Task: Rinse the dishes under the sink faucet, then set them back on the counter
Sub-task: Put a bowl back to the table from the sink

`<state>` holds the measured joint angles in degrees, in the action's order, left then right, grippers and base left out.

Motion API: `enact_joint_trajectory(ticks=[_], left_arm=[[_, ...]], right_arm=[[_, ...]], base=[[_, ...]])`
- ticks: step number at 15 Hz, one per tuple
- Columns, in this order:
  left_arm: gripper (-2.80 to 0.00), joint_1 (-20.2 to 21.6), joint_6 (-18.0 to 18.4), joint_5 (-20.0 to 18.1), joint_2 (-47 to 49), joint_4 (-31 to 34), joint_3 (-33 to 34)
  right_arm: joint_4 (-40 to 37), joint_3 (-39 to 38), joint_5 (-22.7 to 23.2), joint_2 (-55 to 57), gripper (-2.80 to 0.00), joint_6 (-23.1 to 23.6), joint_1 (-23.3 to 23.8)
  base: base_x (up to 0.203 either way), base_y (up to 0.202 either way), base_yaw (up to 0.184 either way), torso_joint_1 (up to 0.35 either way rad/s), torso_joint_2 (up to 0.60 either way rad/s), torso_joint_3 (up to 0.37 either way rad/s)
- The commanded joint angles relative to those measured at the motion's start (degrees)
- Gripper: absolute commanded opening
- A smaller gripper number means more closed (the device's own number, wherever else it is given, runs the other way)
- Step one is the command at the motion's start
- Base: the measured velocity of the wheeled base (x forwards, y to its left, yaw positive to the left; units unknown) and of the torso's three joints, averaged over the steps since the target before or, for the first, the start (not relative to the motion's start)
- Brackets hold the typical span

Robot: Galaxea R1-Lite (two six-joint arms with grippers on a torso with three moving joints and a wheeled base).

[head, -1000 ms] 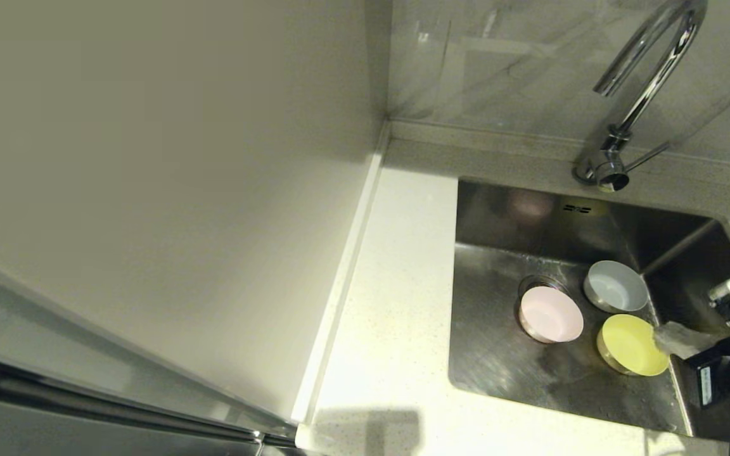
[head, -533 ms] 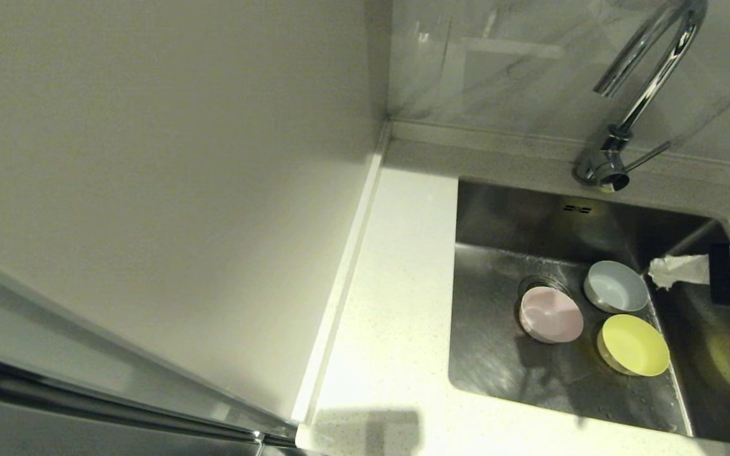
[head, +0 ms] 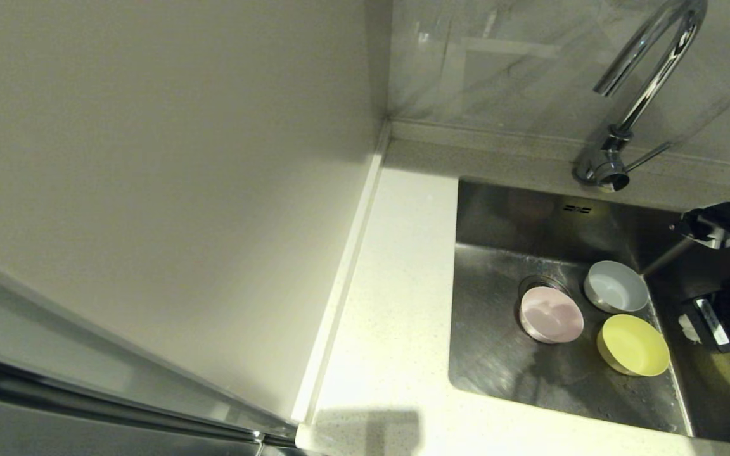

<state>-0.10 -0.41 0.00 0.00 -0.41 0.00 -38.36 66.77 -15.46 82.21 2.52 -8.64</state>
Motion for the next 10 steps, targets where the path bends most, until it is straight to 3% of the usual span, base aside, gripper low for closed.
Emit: enact_joint_trajectory(ticks=[1,6,10], left_arm=[[-2.80,0.0,0.0,0.0,0.0,0.0,0.2],[-2.80,0.0,0.0,0.0,0.0,0.0,0.2],[-2.80,0.0,0.0,0.0,0.0,0.0,0.2]], right_arm=[[-0.2,1.1,0.0,3.6,-2.80,0.1,0.0],[-0.1,2.4,4.6,7.1,-2.80,0.2,1.0],[1.7,2.5,4.9,9.8,-2.80,0.4,1.3]], base=[[0.000,0.000,0.000,0.000,0.00,0.000],[0.000,0.000,0.000,0.000,0.00,0.000],[0.000,0.000,0.000,0.000,0.00,0.000]])
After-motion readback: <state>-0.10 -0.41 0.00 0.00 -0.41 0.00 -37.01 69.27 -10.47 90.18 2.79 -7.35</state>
